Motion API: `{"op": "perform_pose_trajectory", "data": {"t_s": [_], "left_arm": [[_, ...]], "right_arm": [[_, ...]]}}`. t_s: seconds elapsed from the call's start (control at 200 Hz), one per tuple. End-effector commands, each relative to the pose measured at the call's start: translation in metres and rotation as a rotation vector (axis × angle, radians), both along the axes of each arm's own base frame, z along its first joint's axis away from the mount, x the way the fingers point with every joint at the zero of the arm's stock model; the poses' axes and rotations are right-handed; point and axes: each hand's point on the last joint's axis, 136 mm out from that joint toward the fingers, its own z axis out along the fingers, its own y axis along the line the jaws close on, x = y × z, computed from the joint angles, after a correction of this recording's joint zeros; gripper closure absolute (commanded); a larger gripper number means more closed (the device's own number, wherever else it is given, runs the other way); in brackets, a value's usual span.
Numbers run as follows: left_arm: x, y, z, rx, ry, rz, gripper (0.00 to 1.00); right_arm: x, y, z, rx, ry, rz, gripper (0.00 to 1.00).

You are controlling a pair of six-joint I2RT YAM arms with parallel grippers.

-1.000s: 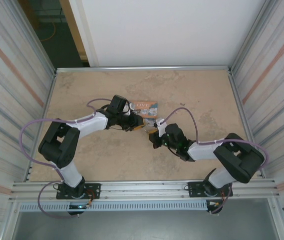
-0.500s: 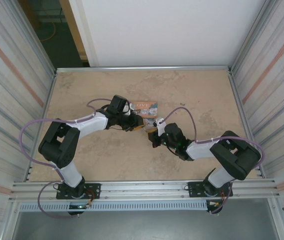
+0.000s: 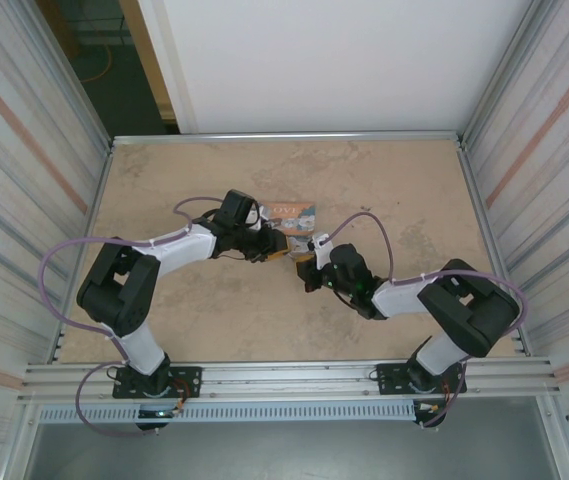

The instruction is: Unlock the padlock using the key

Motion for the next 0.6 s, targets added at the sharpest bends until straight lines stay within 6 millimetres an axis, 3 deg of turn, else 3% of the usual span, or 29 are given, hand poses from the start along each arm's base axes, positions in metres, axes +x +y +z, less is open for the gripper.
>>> {"op": "perform_pose_trajectory", "data": {"t_s": [0.0, 0.596], "left_arm": [[0.0025, -0.0061, 0.0308, -0.063, -0.053, -0.015, 1.0], [0.0, -0.0032, 0.0269, -0.055, -0.048, -0.011, 1.0]], "right_arm": [[0.0127, 0.0058, 0.0146, 0.043, -0.032, -0.022, 1.0], [0.0148, 0.0014, 0.0179, 0.042, -0.055, -0.04, 1.0]]}}
